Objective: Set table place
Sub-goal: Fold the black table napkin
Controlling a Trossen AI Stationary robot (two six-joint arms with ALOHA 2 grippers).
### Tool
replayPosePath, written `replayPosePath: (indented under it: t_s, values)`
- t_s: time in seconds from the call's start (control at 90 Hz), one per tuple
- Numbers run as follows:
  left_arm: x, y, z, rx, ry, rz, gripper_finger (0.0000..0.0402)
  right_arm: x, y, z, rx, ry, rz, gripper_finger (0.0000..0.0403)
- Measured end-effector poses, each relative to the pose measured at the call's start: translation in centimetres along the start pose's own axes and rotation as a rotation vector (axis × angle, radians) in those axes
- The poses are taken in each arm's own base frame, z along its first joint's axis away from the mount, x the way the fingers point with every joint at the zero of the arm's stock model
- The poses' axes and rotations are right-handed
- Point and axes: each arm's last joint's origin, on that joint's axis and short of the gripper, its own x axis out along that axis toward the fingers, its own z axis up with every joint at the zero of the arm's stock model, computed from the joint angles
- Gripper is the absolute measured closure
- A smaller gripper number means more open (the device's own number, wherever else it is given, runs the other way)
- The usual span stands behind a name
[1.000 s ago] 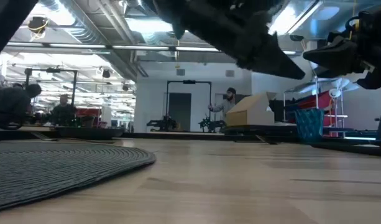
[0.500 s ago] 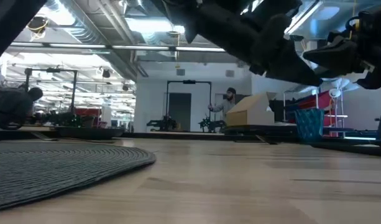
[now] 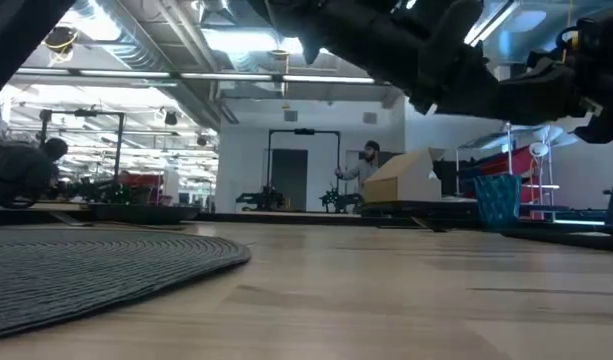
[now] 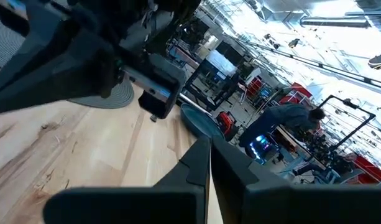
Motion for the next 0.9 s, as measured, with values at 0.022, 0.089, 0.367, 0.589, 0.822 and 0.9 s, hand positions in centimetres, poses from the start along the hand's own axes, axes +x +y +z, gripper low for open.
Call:
replayPosePath:
  t_s: [0.022, 0.089, 0.367, 0.589, 0.822, 0.9]
  values:
    - [0.0, 0.0, 0.0, -0.007, -0.004, 0.001, 0.0402, 0.0, 0.0, 0.0, 0.000, 0.000, 0.000, 0.0402]
    - [0.0, 0.2, 0.1, -0.024, -0.013, 0.005, 0.0402, 0.0, 0.0, 0.0, 0.000, 0.000, 0.000, 0.0402]
    - [1.0, 0.5, -1.0, -0.084, -0.019, 0.015, 0.0402, 0.0, 0.0, 0.0, 0.000, 0.000, 0.000, 0.0402]
    - [1.5, 0.3, -1.6, -0.082, -0.005, 0.011, 0.0402, 0.0, 0.0, 0.0, 0.000, 0.000, 0.000, 0.0402]
    - [1.3, 0.4, -1.4, -0.081, -0.016, 0.014, 0.0402, 0.0, -0.1, 0.1, 0.000, -0.010, -0.015, 0.0402]
    - [1.3, 0.4, -1.4, -0.079, -0.015, 0.015, 0.0402, 0.0, -0.3, 0.3, 0.001, -0.032, -0.036, 0.0402]
